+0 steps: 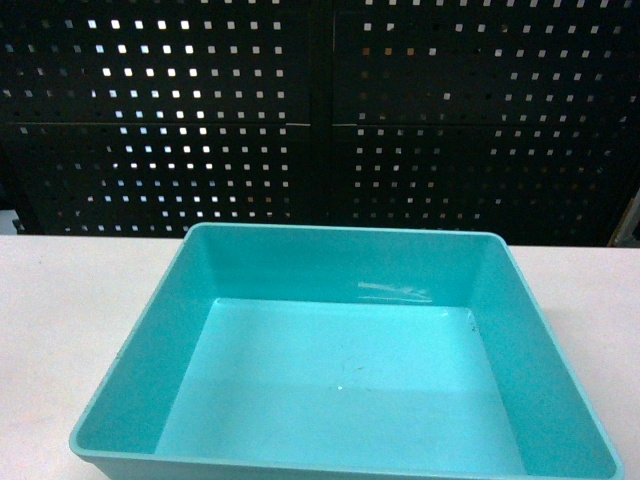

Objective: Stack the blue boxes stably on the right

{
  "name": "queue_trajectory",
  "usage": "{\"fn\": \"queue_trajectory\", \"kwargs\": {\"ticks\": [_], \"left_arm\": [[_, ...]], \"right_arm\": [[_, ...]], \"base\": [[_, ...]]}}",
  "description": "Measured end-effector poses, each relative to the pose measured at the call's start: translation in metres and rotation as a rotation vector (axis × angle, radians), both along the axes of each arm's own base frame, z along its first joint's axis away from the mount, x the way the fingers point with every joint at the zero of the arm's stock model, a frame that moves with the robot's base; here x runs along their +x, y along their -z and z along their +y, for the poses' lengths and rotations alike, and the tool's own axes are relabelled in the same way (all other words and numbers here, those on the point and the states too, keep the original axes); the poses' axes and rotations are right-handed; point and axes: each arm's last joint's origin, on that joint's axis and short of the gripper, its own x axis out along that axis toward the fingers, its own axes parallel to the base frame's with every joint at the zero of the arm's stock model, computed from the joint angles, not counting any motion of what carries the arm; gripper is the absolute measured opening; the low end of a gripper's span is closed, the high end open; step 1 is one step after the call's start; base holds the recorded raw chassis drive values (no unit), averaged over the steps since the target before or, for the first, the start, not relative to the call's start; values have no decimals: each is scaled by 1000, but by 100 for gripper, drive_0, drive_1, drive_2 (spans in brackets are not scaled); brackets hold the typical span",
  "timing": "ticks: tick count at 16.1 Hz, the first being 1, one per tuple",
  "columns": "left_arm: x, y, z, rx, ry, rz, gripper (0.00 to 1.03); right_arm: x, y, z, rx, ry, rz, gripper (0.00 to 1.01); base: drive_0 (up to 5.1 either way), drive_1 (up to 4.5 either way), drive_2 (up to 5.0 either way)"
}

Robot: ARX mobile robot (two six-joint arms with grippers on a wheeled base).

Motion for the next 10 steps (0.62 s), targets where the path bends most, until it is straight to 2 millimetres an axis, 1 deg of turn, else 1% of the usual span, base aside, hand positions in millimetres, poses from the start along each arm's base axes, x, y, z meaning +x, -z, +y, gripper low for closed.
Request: {"fn": "queue_trajectory", "kwargs": {"ticks": [1,2,4,5,6,7,8,9,10], "left_arm": [[1,-2,2,-6,-8,-11,98],[6,-8,3,-4,-7,-3,98],[19,-24,7,-13,-4,-31,98],[27,-30,10,-10,-4,-21,98],[40,-34,12,-4,0,28,98],[47,-36,14,-12,-1,64,98],[61,-42,12,-15,22,96,98],[73,-49,10,-14,42,118,98],[89,-57,7,-16,59,118,98]], "right_arm": [[3,-2,1,2,-18,13,98],[7,-9,1,-5,-36,4,98],[17,-24,4,-26,-58,-19,98],[23,-27,9,-40,-96,-10,98],[33,-28,12,-48,-125,42,98],[38,-30,13,-54,-128,47,98],[52,-39,18,-81,-148,39,98],[63,-45,19,-108,-153,19,98],[78,-48,20,-123,-163,38,98]], "base": [[0,0,0],[0,0,0],[0,0,0],[0,0,0],[0,0,0],[0,0,0],[0,0,0],[0,0,0],[0,0,0]]}}
